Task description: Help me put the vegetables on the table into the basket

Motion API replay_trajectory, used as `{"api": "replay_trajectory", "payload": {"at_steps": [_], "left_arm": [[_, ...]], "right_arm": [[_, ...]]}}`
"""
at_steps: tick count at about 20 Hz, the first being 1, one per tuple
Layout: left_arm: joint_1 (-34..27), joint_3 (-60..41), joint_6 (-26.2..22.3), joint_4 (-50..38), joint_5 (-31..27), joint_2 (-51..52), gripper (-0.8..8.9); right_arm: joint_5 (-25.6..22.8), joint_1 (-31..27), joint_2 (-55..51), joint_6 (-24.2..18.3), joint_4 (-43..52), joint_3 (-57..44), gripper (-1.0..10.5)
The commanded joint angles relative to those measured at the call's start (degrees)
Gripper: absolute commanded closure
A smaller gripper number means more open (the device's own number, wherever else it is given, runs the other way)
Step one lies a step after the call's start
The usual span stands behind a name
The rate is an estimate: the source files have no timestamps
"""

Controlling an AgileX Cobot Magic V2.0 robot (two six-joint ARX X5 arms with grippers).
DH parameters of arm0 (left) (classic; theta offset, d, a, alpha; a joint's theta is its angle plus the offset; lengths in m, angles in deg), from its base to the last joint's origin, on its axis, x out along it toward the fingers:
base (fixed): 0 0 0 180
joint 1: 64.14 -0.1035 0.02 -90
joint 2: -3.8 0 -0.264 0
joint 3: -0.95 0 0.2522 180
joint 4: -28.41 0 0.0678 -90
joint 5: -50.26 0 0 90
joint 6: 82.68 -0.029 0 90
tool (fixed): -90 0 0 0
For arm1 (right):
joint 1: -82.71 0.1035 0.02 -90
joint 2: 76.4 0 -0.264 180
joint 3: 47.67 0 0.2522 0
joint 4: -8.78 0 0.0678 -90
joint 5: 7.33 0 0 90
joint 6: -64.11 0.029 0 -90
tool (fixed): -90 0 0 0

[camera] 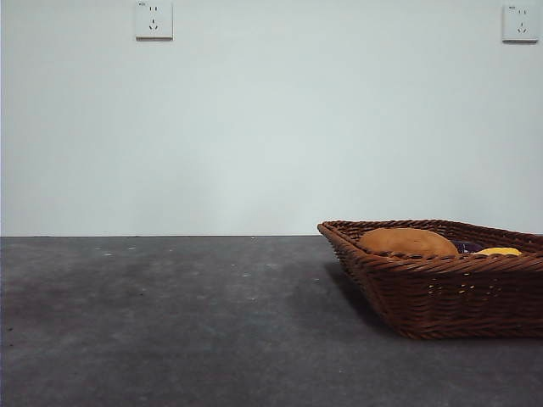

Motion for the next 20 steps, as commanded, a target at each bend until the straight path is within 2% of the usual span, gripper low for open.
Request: {"api": "replay_trajectory", "payload": {"at_steps": [1,4,6,10,12,15,16,20], "left_arm": [[-0.2,-0.5,0.3,0.0,-0.2,0.0,8.17],[-0.2,-0.5,0.2,-0.6,-0.4,0.0,8.17],[-0.2,-0.5,0.7,-4.4,-0.3,0.0,8.17],[-1.2,-0.5,-3.2,-14.2,-0.4,1.5,8.17],[-6.3,-0.6,-7.0,-20.4,0.1,3.7,8.17],[-16.9,-4.9,-8.1,-28.9,7.4,9.9,8.17],[-19.2,-8.5,-8.3,-32.3,8.8,13.0,8.17],[-23.8,-28.0,-8.8,-44.3,7.2,25.9,8.17]], "right_arm": [[-3.2,0.0,0.9,0.2,-1.2,0.0,9.5],[-5.6,0.0,2.2,0.2,-1.1,0.0,9.5],[-7.8,0.0,3.0,0.2,-1.1,0.0,9.5],[-9.5,0.0,3.6,0.2,2.2,0.0,9.5],[-9.5,0.0,3.7,0.2,5.1,0.0,9.5],[-9.5,0.0,3.7,0.2,9.8,0.0,9.5],[-9.5,0.0,3.7,0.2,11.3,0.0,9.5],[-9.5,0.0,3.7,0.2,16.7,0.0,9.5]]}}
